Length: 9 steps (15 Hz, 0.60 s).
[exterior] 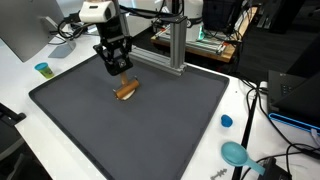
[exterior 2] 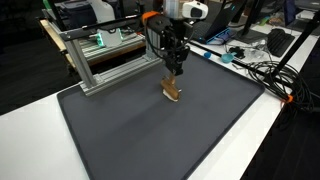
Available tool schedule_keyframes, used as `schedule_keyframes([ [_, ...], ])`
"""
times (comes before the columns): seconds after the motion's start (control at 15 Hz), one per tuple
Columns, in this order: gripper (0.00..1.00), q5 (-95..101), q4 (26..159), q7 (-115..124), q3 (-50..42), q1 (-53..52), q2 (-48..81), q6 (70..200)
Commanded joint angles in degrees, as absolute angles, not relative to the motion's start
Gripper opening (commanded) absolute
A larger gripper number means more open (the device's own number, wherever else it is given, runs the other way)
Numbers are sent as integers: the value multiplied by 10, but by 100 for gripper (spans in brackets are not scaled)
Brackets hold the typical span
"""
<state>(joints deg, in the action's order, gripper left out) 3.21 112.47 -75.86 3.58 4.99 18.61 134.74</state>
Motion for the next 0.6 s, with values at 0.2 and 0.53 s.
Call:
schedule_keyframes([
  [0.2,22,18,1153,-773,51,50,193,1388],
  [0.53,22,24,1154,-766,48,51,197,1398],
])
